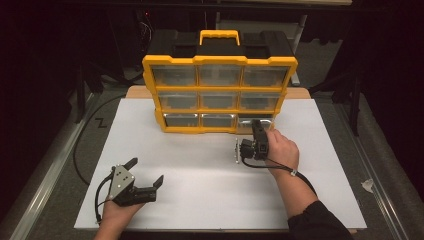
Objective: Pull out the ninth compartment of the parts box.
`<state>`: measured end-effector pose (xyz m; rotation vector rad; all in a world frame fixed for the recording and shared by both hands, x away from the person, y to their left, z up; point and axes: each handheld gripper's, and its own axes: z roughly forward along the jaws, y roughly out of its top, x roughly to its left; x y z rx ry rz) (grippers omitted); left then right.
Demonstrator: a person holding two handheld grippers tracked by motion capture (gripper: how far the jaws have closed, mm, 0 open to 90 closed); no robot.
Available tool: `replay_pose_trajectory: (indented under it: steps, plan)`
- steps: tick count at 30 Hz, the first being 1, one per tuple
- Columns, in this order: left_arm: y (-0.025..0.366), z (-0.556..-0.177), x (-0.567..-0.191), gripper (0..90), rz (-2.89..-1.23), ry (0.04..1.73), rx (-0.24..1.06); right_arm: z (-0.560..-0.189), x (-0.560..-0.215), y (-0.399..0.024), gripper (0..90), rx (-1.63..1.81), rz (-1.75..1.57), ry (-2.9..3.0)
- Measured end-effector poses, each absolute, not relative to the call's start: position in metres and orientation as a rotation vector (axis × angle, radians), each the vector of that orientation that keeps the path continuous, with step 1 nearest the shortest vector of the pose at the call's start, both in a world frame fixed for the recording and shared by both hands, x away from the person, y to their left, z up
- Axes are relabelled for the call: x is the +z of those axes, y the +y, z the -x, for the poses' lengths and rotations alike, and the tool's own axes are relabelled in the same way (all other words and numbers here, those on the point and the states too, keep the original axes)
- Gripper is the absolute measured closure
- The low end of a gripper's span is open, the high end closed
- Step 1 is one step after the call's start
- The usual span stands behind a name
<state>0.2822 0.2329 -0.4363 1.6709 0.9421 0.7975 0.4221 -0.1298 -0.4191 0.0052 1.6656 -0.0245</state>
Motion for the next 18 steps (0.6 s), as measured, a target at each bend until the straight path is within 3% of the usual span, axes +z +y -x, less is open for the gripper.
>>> replay_pose_trajectory:
  steps: [12,18]
  plan:
    - [0.233,-0.282,-0.436,0.1,-1.668,0.946,0.8,-0.408,-0.418,-0.132,80.6,-0.008,-0.006,1.671]
    - [0.233,-0.282,-0.436,0.1,-1.667,0.947,0.8,-0.407,-0.415,-0.133,71.9,0.022,-0.028,1.695]
